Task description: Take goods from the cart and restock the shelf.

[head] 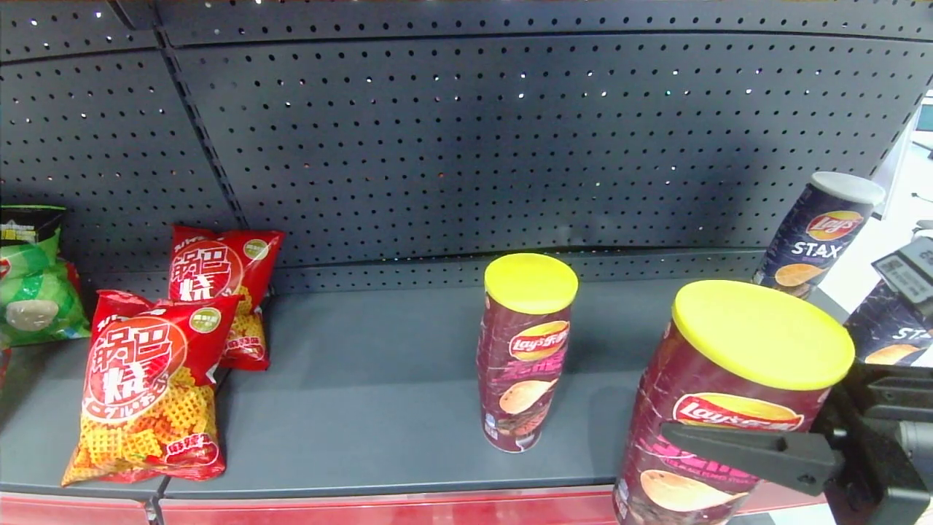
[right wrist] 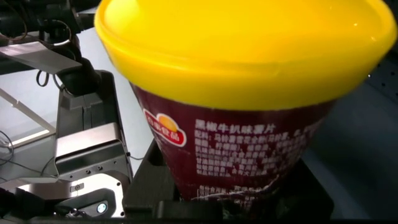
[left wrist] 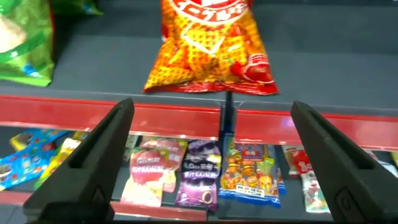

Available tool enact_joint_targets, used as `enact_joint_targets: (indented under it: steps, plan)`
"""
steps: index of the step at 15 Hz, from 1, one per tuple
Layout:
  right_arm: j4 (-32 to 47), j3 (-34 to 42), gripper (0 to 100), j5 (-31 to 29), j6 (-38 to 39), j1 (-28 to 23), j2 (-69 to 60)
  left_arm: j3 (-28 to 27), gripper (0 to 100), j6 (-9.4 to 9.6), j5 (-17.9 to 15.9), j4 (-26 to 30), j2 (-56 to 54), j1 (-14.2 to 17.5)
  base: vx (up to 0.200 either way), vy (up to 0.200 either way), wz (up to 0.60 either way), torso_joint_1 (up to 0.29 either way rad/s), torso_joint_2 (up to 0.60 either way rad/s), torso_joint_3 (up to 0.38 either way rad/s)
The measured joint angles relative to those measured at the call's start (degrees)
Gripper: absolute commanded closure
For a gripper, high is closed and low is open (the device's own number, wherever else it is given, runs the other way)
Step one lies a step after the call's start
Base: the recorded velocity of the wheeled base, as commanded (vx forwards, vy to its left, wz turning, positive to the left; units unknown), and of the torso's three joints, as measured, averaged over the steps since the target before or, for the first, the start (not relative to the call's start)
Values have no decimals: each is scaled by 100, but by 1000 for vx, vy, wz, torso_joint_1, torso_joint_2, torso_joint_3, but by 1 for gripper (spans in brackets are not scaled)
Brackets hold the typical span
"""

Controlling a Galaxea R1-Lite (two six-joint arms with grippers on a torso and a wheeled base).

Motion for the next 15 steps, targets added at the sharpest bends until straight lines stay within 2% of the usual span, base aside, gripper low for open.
enact_joint_targets:
  steps: [2,4,12,13,15]
  plan:
    - [1,11,100,0,0,11,-2,11,0,11,-77,2,32,52,0,0,0,0,0,0]
    - [1,12,100,0,0,4,-20,11,0,105,-460,7,46,11,0,0,0,0,0,0]
    - [0,0,100,0,41,-66,-60,-2,0,91,-462,13,63,-77,0,0,0,0,0,0]
    - [0,4,100,0,44,-66,-60,-2,0,90,-460,13,63,-127,0,0,0,0,0,0]
    - [1,50,100,0,41,-66,-57,-2,0,91,-457,11,-39,-480,0,0,0,0,0,0]
